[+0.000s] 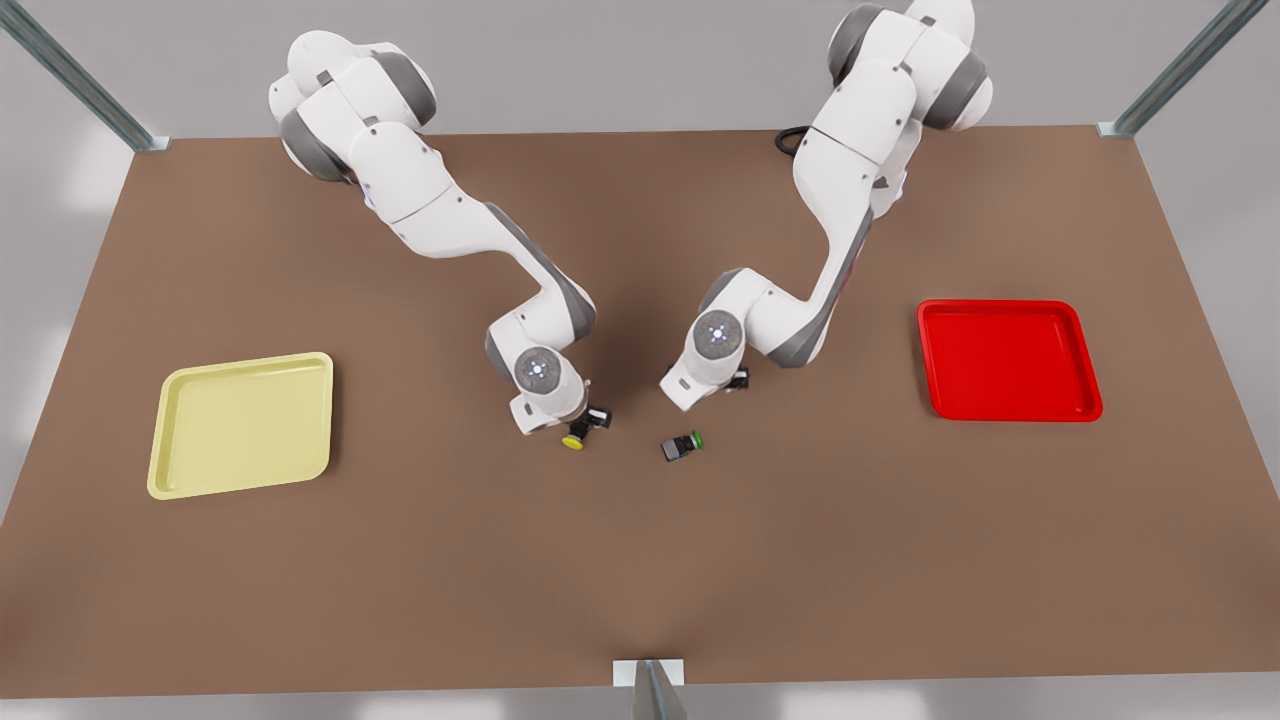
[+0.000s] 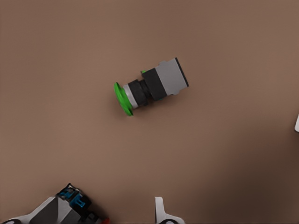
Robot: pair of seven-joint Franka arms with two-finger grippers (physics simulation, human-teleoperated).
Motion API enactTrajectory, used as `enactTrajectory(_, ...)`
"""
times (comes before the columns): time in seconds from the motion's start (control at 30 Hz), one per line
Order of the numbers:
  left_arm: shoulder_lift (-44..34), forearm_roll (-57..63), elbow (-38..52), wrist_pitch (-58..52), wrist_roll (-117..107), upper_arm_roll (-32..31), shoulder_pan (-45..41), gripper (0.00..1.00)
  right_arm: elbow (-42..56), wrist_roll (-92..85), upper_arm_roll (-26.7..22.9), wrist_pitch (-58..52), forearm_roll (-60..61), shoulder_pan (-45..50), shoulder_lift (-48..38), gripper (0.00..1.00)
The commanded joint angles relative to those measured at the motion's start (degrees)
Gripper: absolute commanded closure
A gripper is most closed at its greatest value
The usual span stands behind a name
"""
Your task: Place the switches on the corresponding trays according to their colors
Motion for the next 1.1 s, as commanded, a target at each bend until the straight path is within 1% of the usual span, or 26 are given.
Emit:
enactTrajectory(0.0,-0.44,0.0,-0.77,0.35,0.0,-0.04,-0.01,0.0,-0.05,-0.03,0.0,0.0,0.0,0.0,0.0,0.33)
enactTrajectory(0.07,-0.53,-0.18,-3.06,2.81,-2.02,-0.04,-0.27,0.0,0.04,0.94,0.0,0.0,0.0,0.0,0.0,0.34)
enactTrajectory(0.17,-0.62,-0.35,-4.47,3.51,-2.99,-0.39,-0.63,0.0,0.13,2.52,0.0,0.09,0.09,0.09,0.09,0.35)
enactTrajectory(0.3,-0.36,-0.44,-5.09,4.66,-6.24,-3.03,-1.15,0.0,0.22,4.02,0.0,0.18,0.18,0.09,0.52,0.35)
enactTrajectory(0.4,-1.15,-0.35,-6.84,3.43,-10.1,-2.94,-0.72,0.0,0.3,4.02,0.0,0.18,0.18,0.09,0.52,0.4)
enactTrajectory(0.43,-1.33,-0.44,-6.93,1.67,-10.72,-2.94,-0.28,0.0,0.3,4.02,0.09,0.09,0.18,0.09,0.52,0.4)
enactTrajectory(0.57,-1.41,-0.53,-6.84,0.0,-33.3,-2.94,1.48,0.0,0.3,4.02,0.0,0.18,0.18,-0.09,0.52,0.41)
enactTrajectory(0.6,-1.33,-0.53,-6.76,-0.53,-33.05,-2.94,1.83,0.0,0.3,4.02,0.09,0.18,0.18,0.0,0.52,0.44)
enactTrajectory(0.67,-1.06,-0.53,-6.67,-3.43,-30.32,-2.94,2.71,0.0,0.3,3.84,0.0,0.09,0.18,0.0,0.52,0.44)
enactTrajectory(0.7,-1.06,-2.02,-6.76,-3.52,-31.11,-2.94,3.68,0.01,0.3,3.58,0.0,0.09,0.09,0.0,0.52,0.44)
enactTrajectory(0.77,-0.1,-9.83,-6.84,-3.61,-31.55,-2.94,4.56,0.01,0.3,3.23,0.0,0.0,0.09,0.0,0.52,0.44)
enactTrajectory(0.87,1.05,-18.89,-6.93,-3.78,-31.82,-3.03,3.95,0.01,0.3,3.14,0.0,0.0,0.09,0.0,0.52,0.44)
enactTrajectory(0.97,1.05,-23.99,-7.19,-4.22,-31.73,-3.03,3.86,0.01,0.39,3.05,0.0,0.0,0.09,0.09,0.88,0.44)
enactTrajectory(1.07,1.05,-24.87,-7.28,-3.87,-31.64,-3.03,4.03,0.01,0.66,3.05,0.0,-0.09,0.09,0.09,0.88,0.44)
